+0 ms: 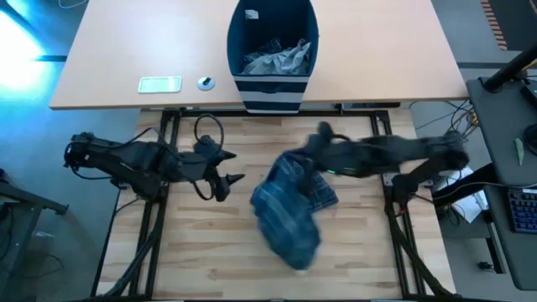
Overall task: Fold Laundry from Bin
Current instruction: Fold the blue patterned pants
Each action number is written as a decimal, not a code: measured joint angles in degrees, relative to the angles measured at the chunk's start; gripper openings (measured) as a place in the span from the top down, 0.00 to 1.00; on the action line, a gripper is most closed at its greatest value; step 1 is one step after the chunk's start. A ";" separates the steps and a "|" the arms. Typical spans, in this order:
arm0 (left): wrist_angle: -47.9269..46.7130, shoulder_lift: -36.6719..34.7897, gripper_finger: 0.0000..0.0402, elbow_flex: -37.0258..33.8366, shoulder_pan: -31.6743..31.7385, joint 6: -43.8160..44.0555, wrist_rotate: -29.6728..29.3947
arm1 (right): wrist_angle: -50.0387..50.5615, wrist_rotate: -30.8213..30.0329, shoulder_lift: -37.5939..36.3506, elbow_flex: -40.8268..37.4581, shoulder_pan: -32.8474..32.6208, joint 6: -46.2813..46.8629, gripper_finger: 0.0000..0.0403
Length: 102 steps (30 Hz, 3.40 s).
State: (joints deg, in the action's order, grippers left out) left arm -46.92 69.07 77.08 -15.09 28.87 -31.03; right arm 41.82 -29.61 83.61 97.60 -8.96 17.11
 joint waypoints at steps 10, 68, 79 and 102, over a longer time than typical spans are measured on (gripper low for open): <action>-4.36 -0.76 0.22 -9.37 -1.56 11.85 -0.06 | 9.57 8.39 4.76 -1.33 10.82 4.34 0.73; 16.24 21.78 0.96 -17.86 -12.17 46.41 -12.80 | -6.44 6.01 20.53 -13.16 -14.68 -35.03 0.49; 1.78 2.91 1.00 -20.22 -12.87 45.11 -20.36 | -7.60 5.73 23.58 -14.55 -13.91 -44.01 0.26; -5.06 -9.65 1.00 -19.82 -13.20 40.91 -25.26 | -21.52 -20.24 24.84 -8.17 -13.50 -53.16 0.95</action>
State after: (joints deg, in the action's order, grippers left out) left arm -51.98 59.42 57.26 -28.29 69.78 -56.29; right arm 20.29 -49.84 108.44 89.43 -22.46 -36.05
